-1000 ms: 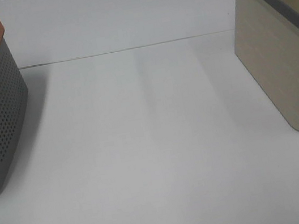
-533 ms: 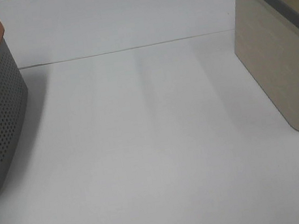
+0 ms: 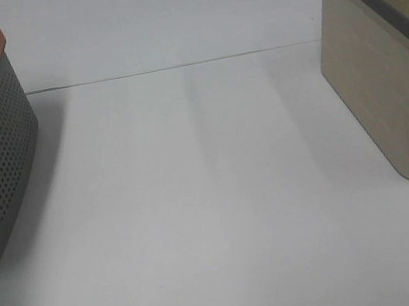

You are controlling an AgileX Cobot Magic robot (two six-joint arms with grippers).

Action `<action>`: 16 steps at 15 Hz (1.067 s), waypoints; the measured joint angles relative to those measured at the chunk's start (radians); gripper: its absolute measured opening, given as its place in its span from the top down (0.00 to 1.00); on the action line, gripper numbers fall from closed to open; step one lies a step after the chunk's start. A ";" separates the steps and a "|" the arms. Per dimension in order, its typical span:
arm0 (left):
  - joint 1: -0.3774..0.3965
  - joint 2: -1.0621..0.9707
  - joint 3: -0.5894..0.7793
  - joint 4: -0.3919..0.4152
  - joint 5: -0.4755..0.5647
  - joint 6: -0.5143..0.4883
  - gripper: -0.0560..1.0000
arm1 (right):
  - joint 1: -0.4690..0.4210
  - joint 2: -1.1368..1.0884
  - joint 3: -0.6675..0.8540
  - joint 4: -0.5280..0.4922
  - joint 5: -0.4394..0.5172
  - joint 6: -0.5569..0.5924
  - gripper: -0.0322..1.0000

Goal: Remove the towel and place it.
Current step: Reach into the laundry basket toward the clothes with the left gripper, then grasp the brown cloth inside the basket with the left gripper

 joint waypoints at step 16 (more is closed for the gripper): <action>0.378 0.426 -0.213 -0.439 0.171 0.369 0.26 | 0.000 0.000 0.000 0.003 0.000 0.000 0.37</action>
